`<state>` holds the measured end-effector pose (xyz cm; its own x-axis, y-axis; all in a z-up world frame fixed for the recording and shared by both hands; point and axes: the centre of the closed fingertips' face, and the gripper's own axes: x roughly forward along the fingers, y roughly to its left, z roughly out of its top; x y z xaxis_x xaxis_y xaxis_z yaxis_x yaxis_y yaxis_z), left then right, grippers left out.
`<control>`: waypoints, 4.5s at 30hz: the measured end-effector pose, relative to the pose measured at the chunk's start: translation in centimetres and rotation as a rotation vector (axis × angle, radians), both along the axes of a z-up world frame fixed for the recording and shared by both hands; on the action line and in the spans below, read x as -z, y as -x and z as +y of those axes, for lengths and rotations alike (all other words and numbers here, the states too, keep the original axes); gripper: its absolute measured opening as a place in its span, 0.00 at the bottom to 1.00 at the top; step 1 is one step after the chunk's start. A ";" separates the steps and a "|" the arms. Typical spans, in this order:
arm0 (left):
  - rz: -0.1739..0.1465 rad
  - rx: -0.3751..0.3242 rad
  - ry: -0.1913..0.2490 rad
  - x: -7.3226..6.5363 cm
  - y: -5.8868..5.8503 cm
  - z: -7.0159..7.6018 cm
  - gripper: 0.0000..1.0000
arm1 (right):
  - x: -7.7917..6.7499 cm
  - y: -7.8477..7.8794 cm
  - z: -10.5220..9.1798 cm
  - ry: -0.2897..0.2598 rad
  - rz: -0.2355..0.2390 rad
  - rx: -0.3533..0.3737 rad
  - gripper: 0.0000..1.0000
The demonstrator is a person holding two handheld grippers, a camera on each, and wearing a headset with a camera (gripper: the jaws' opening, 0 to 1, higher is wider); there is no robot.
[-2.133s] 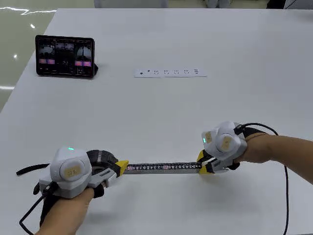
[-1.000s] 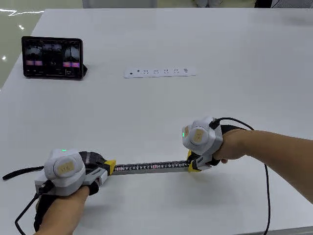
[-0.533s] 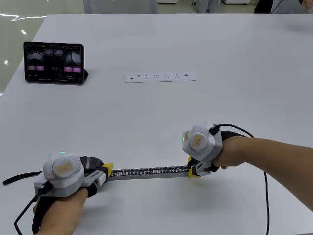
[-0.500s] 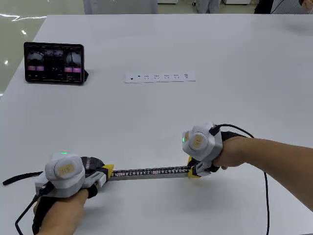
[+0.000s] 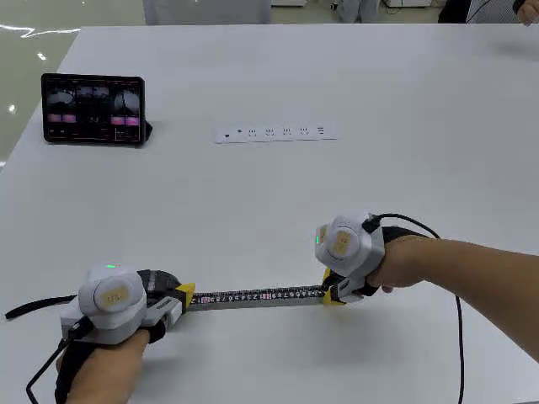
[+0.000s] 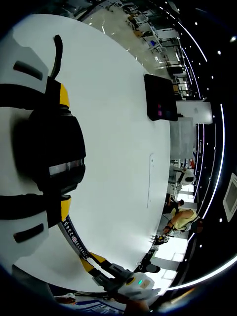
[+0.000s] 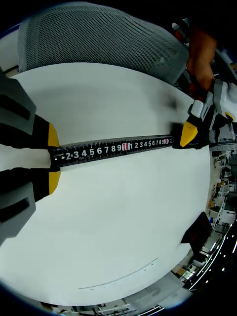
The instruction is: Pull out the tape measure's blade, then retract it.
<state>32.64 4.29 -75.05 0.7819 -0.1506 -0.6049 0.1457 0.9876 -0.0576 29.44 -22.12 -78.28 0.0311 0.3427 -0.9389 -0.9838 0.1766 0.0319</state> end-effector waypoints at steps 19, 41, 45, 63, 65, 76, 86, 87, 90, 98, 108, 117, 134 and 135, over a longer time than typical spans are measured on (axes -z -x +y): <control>0.025 -0.001 0.001 0.1 0.1 0.0 0.66 | 0.0 -0.1 0.7 -0.011 0.001 0.016 0.10; 0.031 0.001 -0.004 0.1 0.2 -0.1 0.66 | 0.0 0.0 1.5 0.016 0.002 -0.012 0.11; 0.031 0.001 -0.005 0.1 0.2 -0.1 0.66 | -0.1 0.0 1.6 0.014 0.002 -0.004 0.11; 0.036 0.002 -0.007 0.1 0.3 -0.2 0.66 | -0.1 0.1 2.2 0.014 0.001 0.010 0.11; 0.037 0.002 -0.007 0.1 0.3 -0.1 0.66 | -0.1 0.0 2.3 0.011 0.005 0.025 0.11; 0.038 0.002 -0.007 0.3 0.3 -0.1 0.66 | -0.1 0.1 2.9 -0.003 0.000 -0.031 0.10; 0.041 0.002 -0.007 0.2 0.3 -0.1 0.66 | -0.2 0.1 3.4 -0.041 0.013 -0.008 0.10; 0.040 0.002 -0.007 0.2 0.3 -0.1 0.66 | -0.2 0.1 3.4 -0.040 0.012 -0.011 0.10; 0.041 0.001 -0.006 0.2 0.3 -0.1 0.66 | -0.2 0.1 3.5 -0.039 0.013 -0.012 0.11; 0.041 0.002 -0.007 0.2 0.2 -0.2 0.66 | -0.2 0.0 3.9 -0.019 0.007 -0.015 0.11; 0.043 0.002 -0.006 0.2 0.2 -0.1 0.66 | -0.1 -0.1 4.3 -0.013 0.014 0.004 0.10; 0.044 0.002 -0.006 0.2 0.2 -0.2 0.66 | 0.0 -0.1 4.7 -0.004 0.009 0.000 0.11; 0.046 0.002 -0.006 0.2 0.3 -0.2 0.66 | 0.1 -0.1 5.5 -0.002 0.011 0.011 0.11; 0.046 0.002 -0.006 0.2 0.2 -0.2 0.66 | 0.0 -0.1 5.6 -0.003 0.012 0.013 0.11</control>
